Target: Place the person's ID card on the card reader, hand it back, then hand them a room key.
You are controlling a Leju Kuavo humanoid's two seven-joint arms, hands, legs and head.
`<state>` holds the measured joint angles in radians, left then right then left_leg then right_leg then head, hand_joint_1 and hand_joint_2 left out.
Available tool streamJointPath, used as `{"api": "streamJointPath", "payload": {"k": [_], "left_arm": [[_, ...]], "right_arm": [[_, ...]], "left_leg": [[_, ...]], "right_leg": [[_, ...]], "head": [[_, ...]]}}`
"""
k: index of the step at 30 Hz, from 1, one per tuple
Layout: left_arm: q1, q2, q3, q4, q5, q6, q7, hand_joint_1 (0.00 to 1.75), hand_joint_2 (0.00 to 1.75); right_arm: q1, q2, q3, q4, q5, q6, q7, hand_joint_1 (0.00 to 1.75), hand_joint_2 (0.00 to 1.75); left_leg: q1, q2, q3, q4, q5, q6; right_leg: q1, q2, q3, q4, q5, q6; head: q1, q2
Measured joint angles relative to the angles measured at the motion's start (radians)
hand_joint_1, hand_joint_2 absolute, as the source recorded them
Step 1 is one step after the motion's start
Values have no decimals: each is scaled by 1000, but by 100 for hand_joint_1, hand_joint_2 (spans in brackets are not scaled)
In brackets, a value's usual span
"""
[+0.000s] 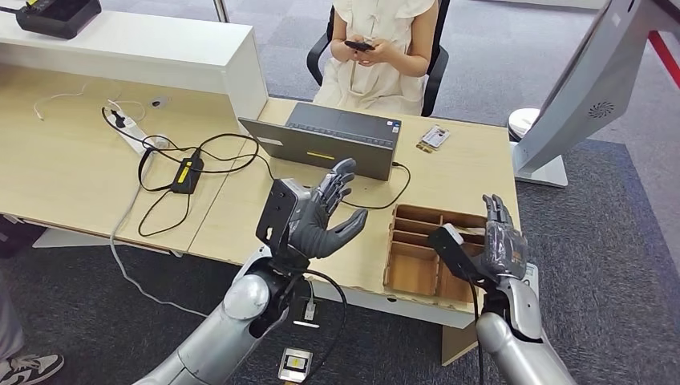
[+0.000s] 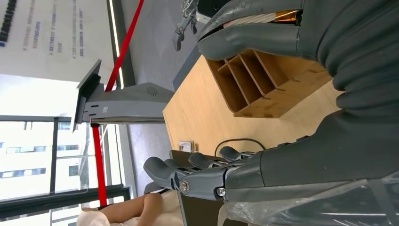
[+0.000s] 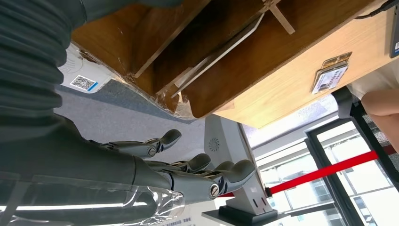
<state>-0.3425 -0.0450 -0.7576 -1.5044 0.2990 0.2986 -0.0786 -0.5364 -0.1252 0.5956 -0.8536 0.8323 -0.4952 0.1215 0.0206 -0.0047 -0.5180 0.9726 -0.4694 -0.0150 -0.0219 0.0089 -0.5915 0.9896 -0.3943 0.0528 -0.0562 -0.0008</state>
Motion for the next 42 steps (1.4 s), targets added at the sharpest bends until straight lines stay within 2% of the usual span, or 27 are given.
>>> {"api": "streamJointPath", "payload": {"k": [19,42], "left_arm": [[1,-6,-2,17,-8,-20,-1,0,175],[1,-8,-14,21,-9,-19,11,0,175]], "right_arm": [[-2,-2,17,-117,-10,36,22,0,175],[20,-21,27,-136,-15,52,33,0,175]], "left_leg": [[0,0,0,0,0,0],[0,0,0,0,0,0]], "right_leg": [[0,0,0,0,0,0],[0,0,0,0,0,0]], "head": [[0,0],[0,0]]}}
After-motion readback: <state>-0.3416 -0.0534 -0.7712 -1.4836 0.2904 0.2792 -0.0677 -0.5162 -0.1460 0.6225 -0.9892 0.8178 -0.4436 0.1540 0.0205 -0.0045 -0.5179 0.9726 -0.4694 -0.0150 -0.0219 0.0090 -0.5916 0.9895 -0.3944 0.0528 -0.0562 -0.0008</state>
